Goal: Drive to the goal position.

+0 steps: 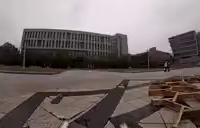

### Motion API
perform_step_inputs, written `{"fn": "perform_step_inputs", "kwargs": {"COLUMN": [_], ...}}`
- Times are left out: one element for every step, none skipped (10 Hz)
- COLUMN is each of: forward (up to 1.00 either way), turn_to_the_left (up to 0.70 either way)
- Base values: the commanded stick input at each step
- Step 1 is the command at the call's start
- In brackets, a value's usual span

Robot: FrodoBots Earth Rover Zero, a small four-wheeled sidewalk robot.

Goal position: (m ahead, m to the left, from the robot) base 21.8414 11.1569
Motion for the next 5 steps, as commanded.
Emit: {"fn": "perform_step_inputs", "kwargs": {"forward": [0.7,0.7,0.7,0.7,0.7], "turn_to_the_left": [0.0,0.0,0.0,0.0,0.0]}}
